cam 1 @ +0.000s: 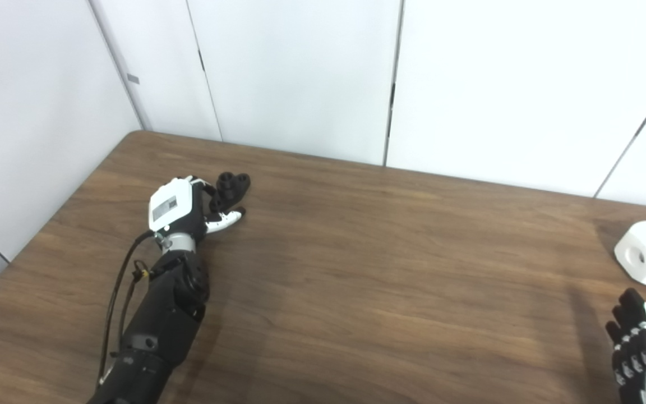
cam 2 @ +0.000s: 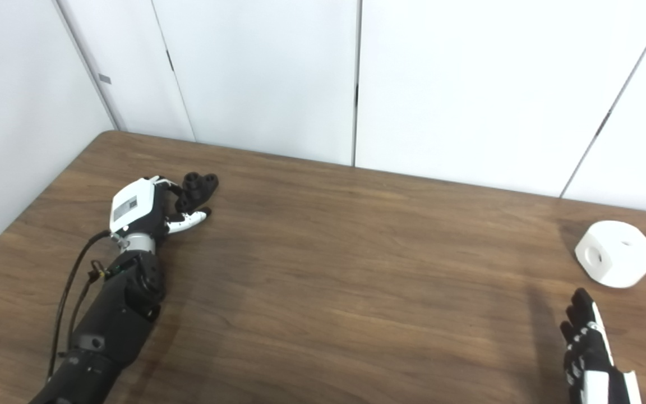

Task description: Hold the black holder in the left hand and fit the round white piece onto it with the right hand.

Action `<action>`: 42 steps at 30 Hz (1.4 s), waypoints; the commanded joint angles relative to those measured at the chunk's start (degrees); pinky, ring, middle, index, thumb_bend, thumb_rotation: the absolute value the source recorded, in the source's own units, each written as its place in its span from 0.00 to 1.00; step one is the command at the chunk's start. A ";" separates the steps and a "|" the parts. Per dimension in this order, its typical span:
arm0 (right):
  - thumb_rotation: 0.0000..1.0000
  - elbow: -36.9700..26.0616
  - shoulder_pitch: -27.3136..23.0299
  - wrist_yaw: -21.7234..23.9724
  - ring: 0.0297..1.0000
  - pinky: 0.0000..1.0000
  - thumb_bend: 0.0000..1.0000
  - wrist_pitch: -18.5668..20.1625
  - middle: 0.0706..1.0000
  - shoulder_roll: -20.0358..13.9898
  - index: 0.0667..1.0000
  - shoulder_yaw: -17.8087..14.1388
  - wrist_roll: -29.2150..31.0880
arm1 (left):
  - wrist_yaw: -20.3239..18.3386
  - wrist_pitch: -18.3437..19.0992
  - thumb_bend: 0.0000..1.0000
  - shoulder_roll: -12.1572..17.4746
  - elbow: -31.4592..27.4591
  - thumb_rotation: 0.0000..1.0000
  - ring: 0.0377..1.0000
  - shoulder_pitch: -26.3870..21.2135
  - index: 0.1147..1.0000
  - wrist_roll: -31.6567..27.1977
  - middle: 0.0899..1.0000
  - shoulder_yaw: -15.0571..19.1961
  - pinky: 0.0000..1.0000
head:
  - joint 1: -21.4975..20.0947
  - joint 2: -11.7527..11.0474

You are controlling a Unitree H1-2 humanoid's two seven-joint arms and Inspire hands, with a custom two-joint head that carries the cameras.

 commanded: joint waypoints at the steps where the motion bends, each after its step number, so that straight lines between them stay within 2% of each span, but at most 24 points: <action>1: 1.00 -6.11 20.60 0.11 1.00 1.00 0.65 -3.84 0.99 3.85 0.98 2.23 1.19 | 2.84 -2.70 0.78 4.89 0.27 0.26 0.93 -4.87 0.56 0.94 0.83 -0.73 0.97 | 0.03 0.03; 3: 1.00 -6.15 20.63 0.28 1.00 1.00 0.64 -3.92 0.99 3.88 0.98 2.27 1.83 | 3.47 -3.31 0.78 4.95 0.75 0.20 0.91 -4.81 0.52 0.70 0.80 -0.70 0.95 | 0.03 0.03; 4: 1.00 -6.42 20.68 0.18 1.00 1.00 0.64 -3.63 0.99 3.92 0.98 2.28 1.74 | 3.79 -3.57 0.63 4.92 1.01 0.13 0.90 -4.78 0.46 0.53 0.78 -0.60 0.95 | 0.03 0.03; 6: 1.00 -6.71 20.74 0.04 1.00 1.00 0.64 -3.32 0.99 3.97 0.97 2.29 1.56 | 3.98 -3.73 0.55 4.85 1.30 0.08 0.90 -4.76 0.43 0.31 0.77 -0.39 0.94 | 0.03 0.03; 14: 1.00 -6.29 20.78 0.32 1.00 1.00 0.65 -3.95 0.99 3.91 0.97 2.14 2.53 | 8.40 -6.67 0.52 4.79 4.28 0.05 0.84 -4.64 0.42 -1.10 0.71 0.35 0.85 | -0.27 0.12; 18: 1.00 -6.60 20.82 -0.08 1.00 1.00 0.67 -3.68 0.98 3.96 0.97 2.08 1.49 | 8.51 -6.89 0.52 5.15 4.59 0.05 0.84 -4.44 0.42 -1.53 0.72 0.31 0.83 | -0.27 0.12; 29: 1.00 -7.47 21.40 -0.21 1.00 1.00 0.68 -3.06 0.99 4.27 0.98 2.49 1.13 | 5.05 -7.11 0.52 5.01 0.93 0.05 0.83 -3.13 0.42 -3.66 0.71 0.62 0.81 | -1.56 0.28; 32: 1.00 -7.53 21.33 -0.23 1.00 1.00 0.68 -2.95 0.99 4.17 0.98 2.50 0.95 | 2.72 -7.10 0.52 4.43 -1.94 0.05 0.83 -2.42 0.42 -5.89 0.72 0.87 0.78 | -1.62 0.57; 35: 1.00 -9.06 21.76 -0.80 1.00 1.00 0.71 -1.25 0.99 4.51 0.98 2.58 0.17 | -0.33 -6.93 0.51 4.00 -5.97 0.05 0.82 -1.52 0.42 -8.08 0.73 0.87 0.73 | -1.09 0.70; 42: 1.00 -8.72 21.54 -0.64 1.00 1.00 0.68 -1.93 0.99 4.44 0.98 2.69 0.28 | -5.27 -8.45 0.51 3.48 -13.37 0.05 0.83 0.48 0.42 -9.58 0.74 -0.94 0.75 | -1.42 0.98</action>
